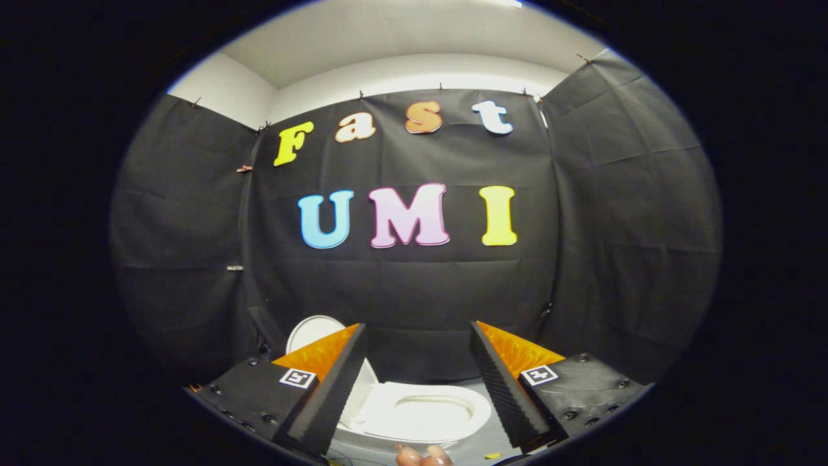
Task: Open the toilet lid.
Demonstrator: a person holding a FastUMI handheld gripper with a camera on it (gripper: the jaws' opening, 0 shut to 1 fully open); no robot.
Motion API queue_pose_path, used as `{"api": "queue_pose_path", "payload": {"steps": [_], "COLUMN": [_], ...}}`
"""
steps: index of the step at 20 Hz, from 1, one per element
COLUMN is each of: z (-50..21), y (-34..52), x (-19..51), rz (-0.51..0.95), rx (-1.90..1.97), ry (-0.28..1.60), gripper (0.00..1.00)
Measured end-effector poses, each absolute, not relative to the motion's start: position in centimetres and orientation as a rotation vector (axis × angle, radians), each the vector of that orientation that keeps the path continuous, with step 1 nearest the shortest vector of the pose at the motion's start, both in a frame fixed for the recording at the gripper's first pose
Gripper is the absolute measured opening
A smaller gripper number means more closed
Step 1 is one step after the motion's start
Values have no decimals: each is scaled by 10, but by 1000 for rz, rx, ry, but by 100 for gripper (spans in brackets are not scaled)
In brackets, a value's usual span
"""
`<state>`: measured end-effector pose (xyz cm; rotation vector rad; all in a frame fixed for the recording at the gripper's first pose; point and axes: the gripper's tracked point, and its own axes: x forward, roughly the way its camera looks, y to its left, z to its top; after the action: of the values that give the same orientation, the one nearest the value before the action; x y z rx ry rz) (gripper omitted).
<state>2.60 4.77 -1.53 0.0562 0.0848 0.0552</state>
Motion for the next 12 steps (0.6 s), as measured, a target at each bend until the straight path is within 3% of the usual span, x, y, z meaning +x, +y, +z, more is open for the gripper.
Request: {"api": "queue_pose_path", "payload": {"steps": [12], "z": [16], "y": [-61], "x": [-29], "rz": [-62], "rx": [150], "ry": [-23], "gripper": [99]}}
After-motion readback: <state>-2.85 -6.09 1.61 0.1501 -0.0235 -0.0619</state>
